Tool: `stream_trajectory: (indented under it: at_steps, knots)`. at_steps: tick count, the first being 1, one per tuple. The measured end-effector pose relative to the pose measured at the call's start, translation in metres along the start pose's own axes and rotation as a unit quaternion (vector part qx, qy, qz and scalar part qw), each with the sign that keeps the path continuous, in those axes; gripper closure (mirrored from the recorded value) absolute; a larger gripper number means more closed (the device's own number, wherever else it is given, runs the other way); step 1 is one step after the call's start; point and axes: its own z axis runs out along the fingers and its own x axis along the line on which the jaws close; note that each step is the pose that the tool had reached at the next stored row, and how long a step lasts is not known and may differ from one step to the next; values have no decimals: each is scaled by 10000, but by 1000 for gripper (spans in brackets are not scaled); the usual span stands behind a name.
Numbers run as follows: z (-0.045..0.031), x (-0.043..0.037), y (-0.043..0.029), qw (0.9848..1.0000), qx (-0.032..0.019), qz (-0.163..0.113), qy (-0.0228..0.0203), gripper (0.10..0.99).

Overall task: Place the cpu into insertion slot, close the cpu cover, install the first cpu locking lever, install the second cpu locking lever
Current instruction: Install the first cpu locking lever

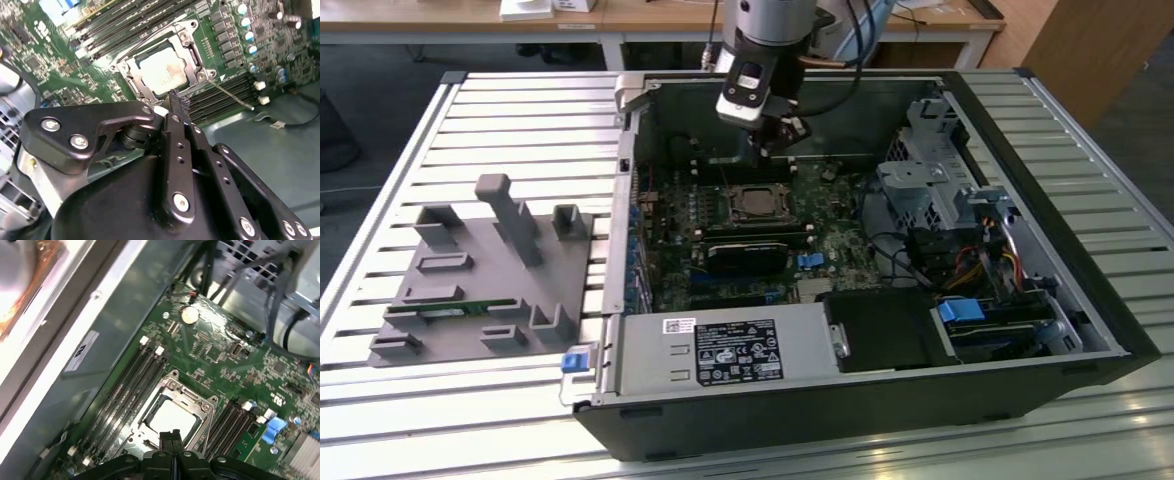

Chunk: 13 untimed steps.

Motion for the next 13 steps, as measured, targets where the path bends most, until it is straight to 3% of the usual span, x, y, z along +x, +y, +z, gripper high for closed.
stream_trajectory:
  at_steps: [6,10,13]
  knots:
    - [0,0,0,9988,7,-482,9,969]
    - [0,0,0,9968,11,-801,15,969]
    - [0,0,0,9945,12,-1052,19,969]
